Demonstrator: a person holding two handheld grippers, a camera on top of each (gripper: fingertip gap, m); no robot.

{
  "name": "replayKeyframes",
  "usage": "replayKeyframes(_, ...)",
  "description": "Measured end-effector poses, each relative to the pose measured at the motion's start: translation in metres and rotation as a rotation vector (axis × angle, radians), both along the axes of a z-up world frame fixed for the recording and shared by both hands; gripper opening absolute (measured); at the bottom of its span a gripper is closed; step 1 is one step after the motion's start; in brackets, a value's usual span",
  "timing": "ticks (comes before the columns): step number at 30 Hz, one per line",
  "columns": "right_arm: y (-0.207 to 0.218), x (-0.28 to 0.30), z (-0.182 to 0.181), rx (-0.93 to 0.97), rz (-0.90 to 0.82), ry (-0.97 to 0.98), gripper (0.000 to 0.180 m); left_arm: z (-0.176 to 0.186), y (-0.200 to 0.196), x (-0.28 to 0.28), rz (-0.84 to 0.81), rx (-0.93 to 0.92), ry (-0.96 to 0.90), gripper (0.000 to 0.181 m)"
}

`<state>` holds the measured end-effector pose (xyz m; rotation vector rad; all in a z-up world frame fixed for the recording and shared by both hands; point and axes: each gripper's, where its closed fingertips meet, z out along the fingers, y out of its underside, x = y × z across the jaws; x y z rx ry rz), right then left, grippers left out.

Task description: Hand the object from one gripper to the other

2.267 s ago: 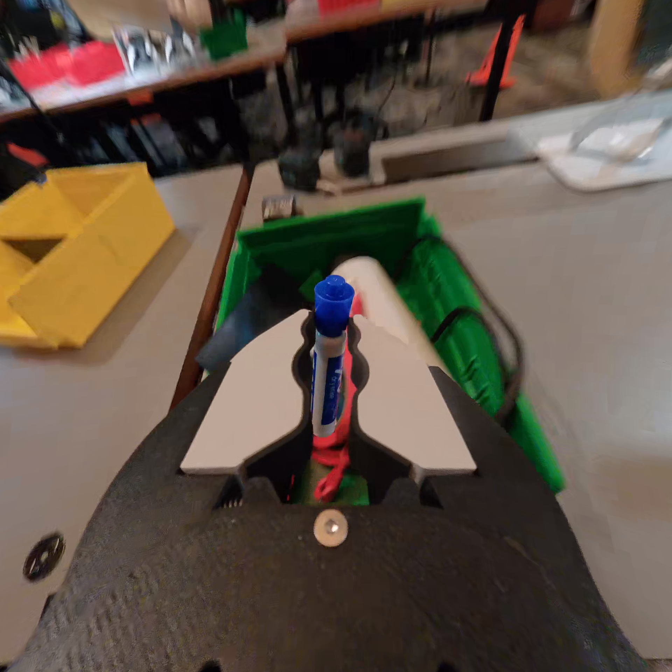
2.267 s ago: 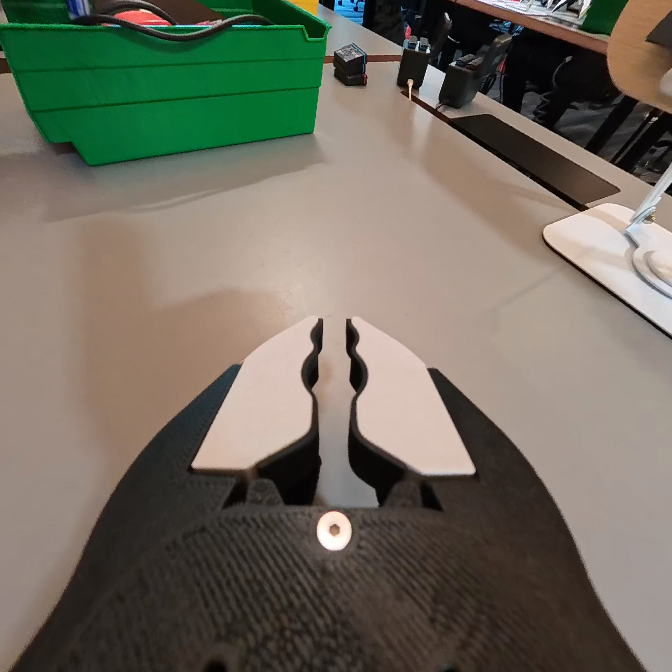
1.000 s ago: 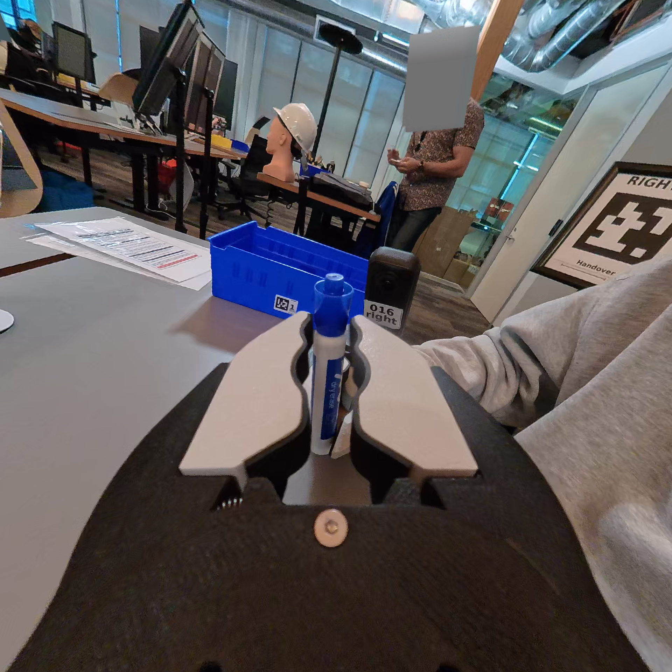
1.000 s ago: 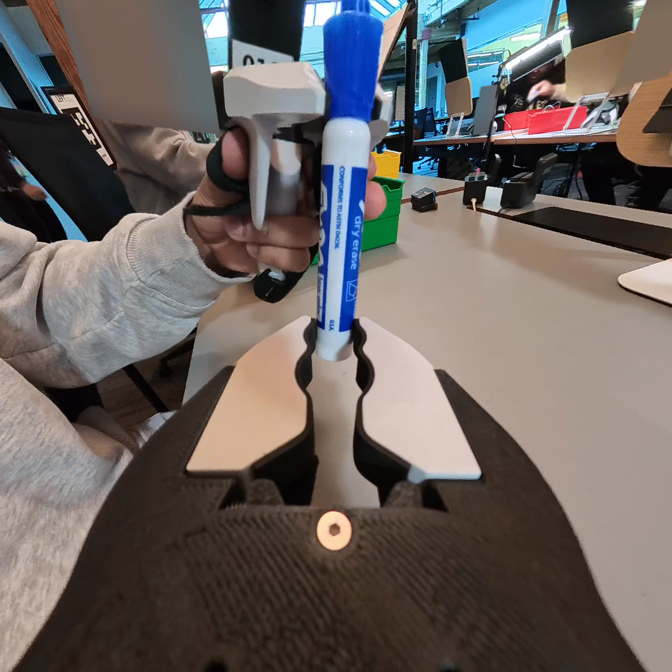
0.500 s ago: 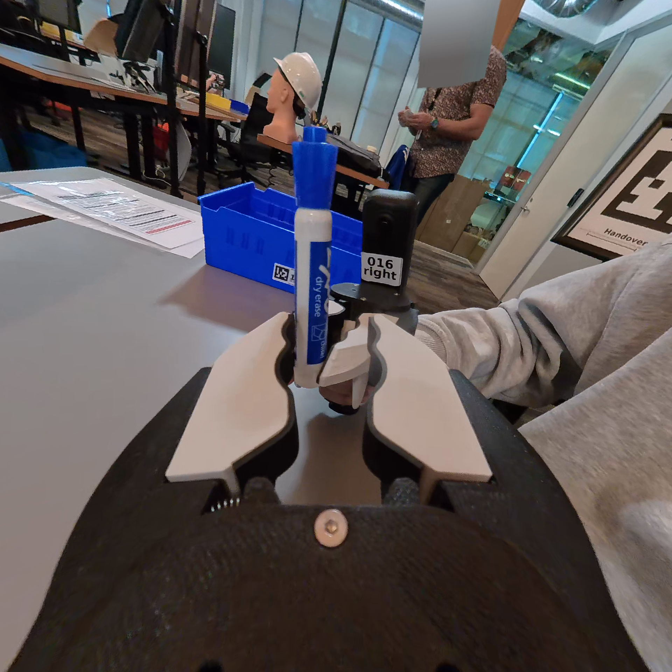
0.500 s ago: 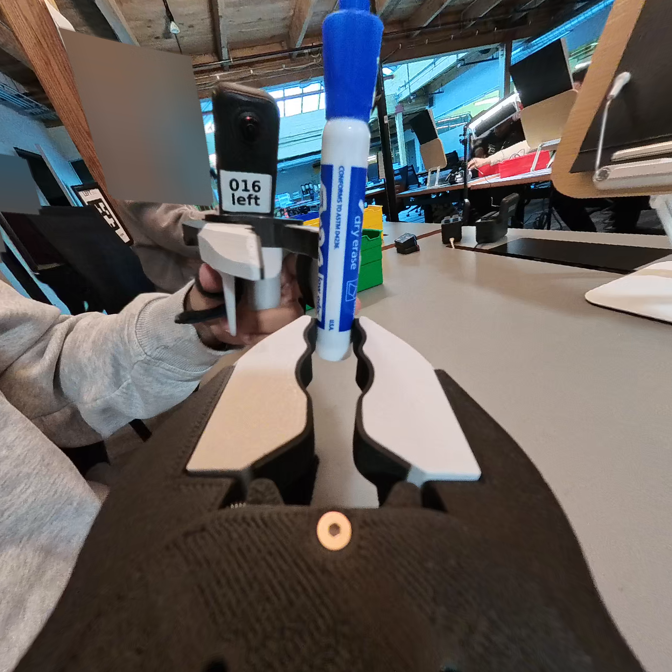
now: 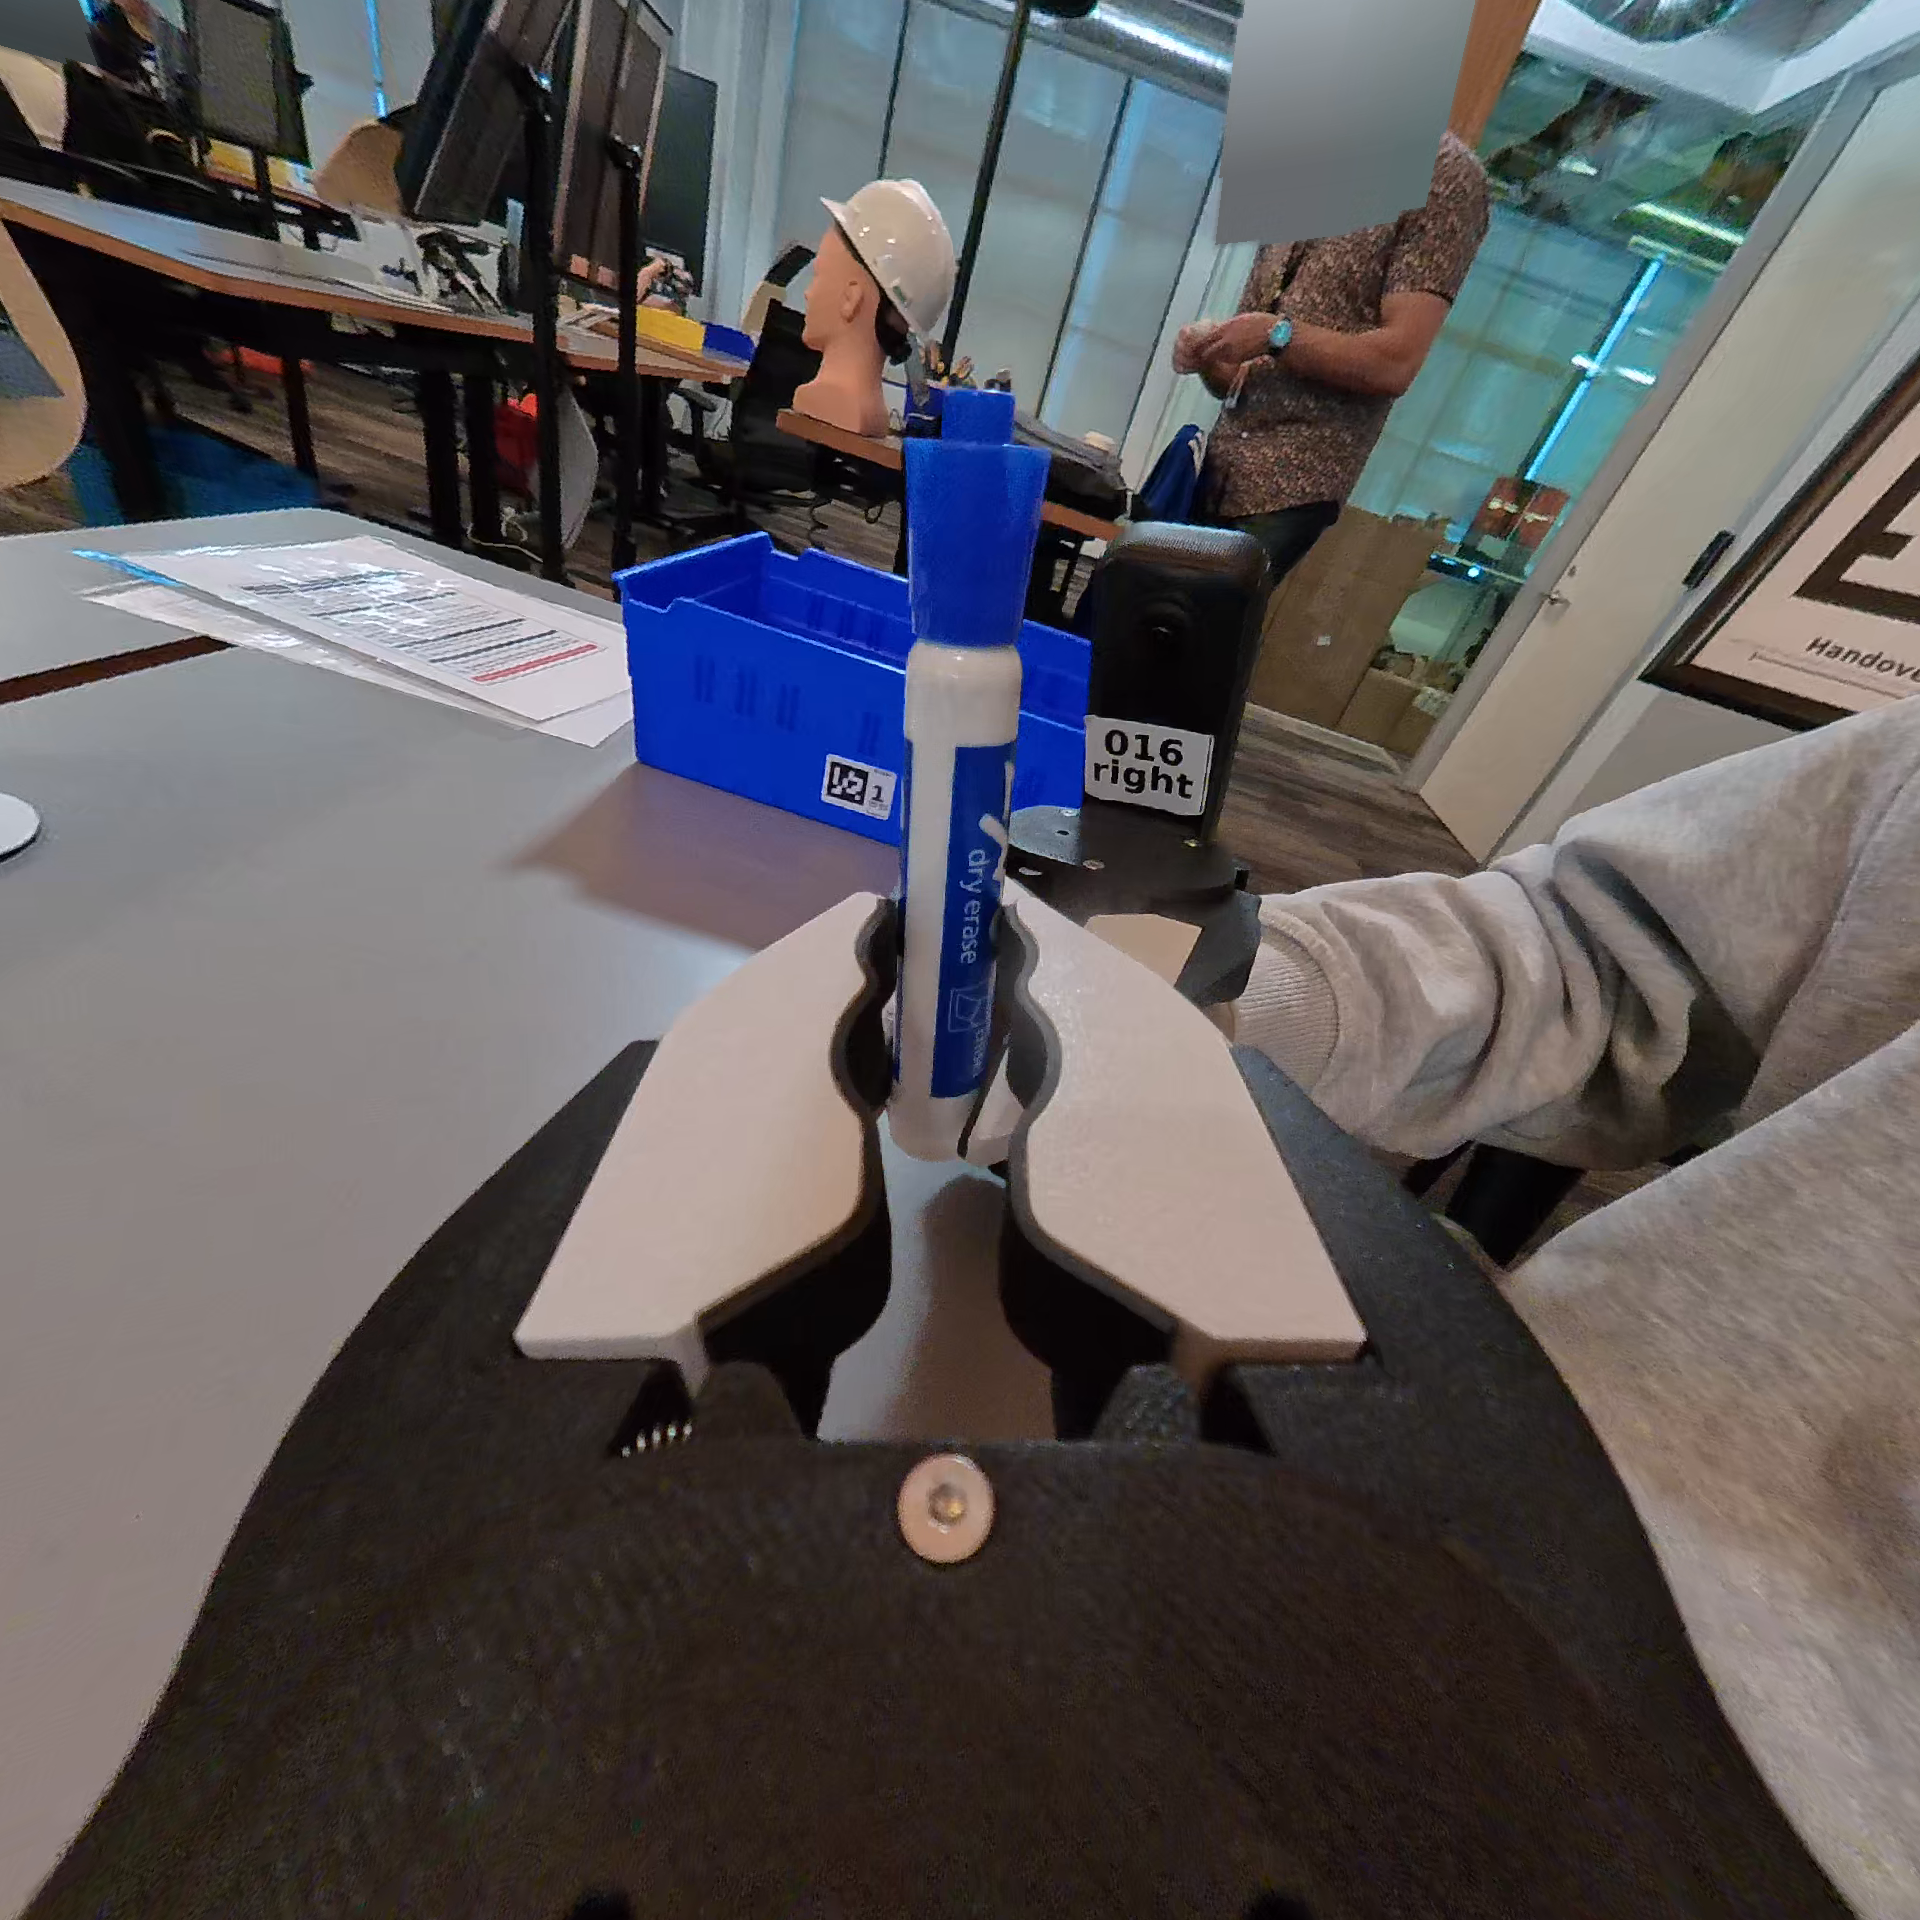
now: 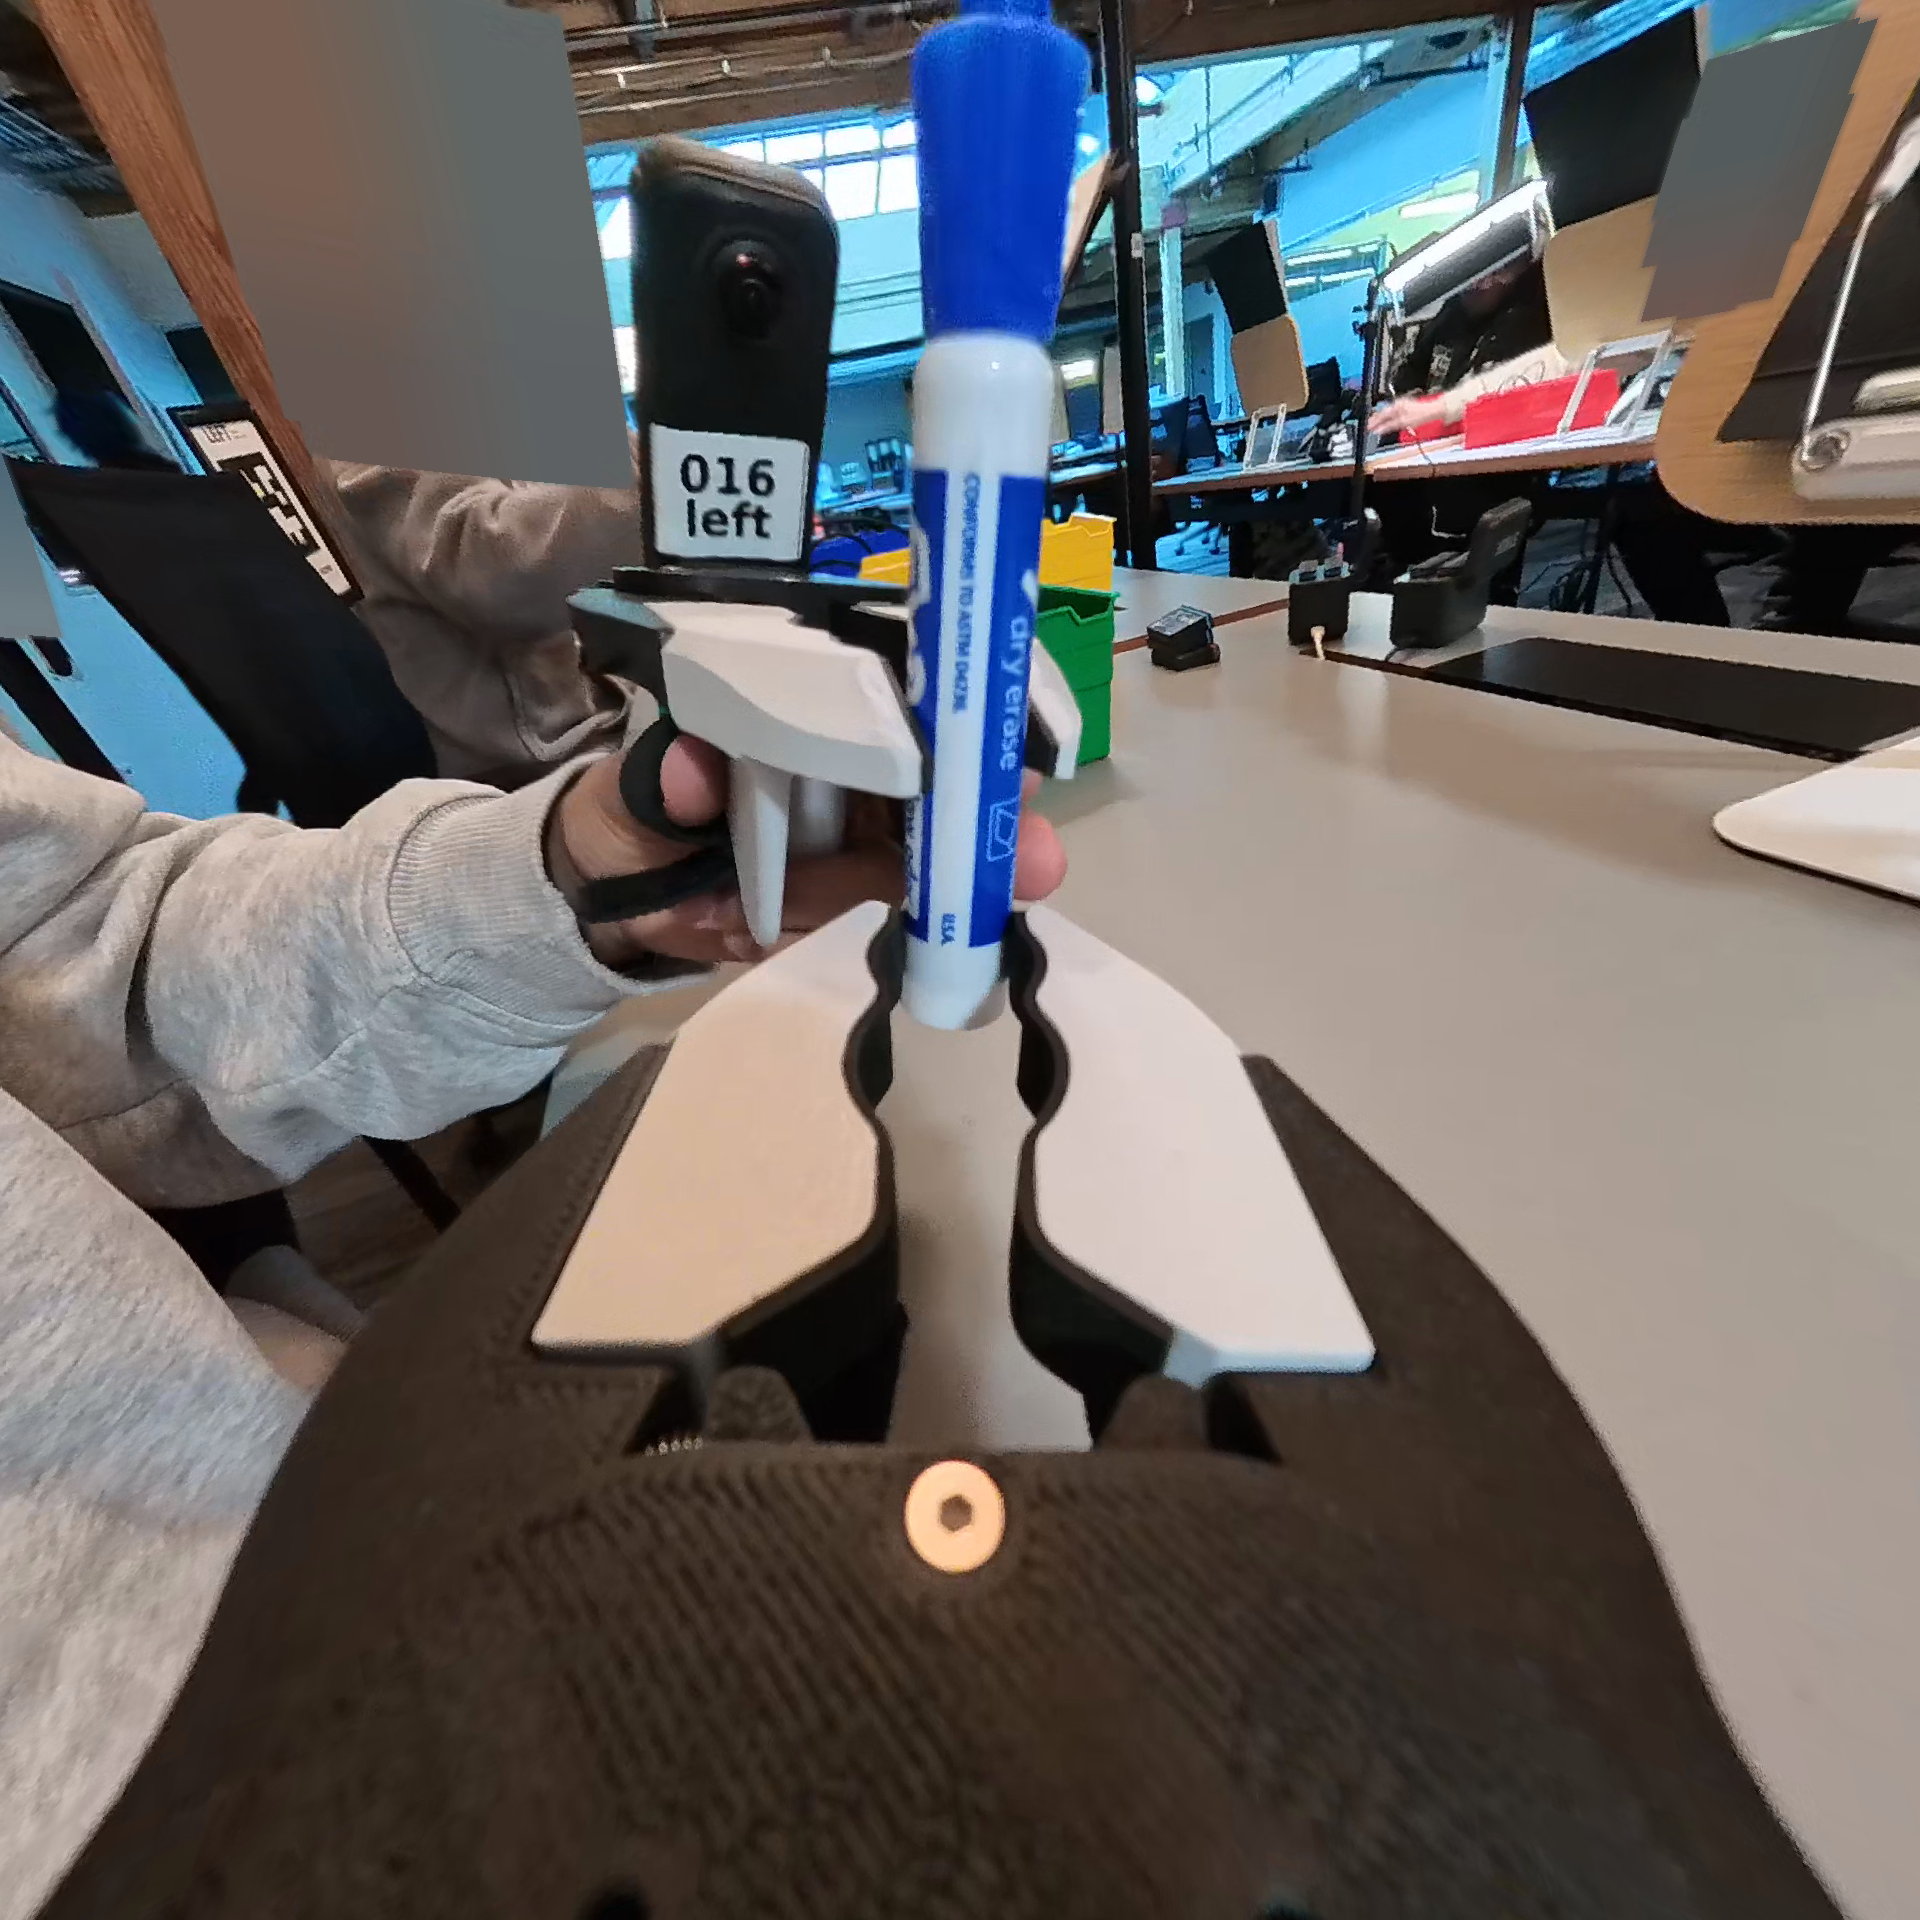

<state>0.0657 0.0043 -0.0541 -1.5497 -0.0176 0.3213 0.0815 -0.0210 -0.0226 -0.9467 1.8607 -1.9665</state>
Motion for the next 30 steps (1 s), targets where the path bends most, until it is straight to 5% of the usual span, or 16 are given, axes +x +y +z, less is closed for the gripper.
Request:
replayKeyframes(6,0.000,0.017,-0.008,-0.028,-0.025,0.062,0.047,-0.007,0.015,0.008,0.052,-0.045,0.015,0.019)
replayKeyframes(24,-0.016,0.019,0.042,0.107,-0.064,0.019,0.040,-0.042,-0.022,-0.010,-0.153,-0.008,0.079,0.020)
replayKeyframes(30,-0.015,0.015,0.043,0.094,-0.054,0.023,0.020,-0.050,-0.024,-0.013,-0.198,-0.019,0.119,0.020)
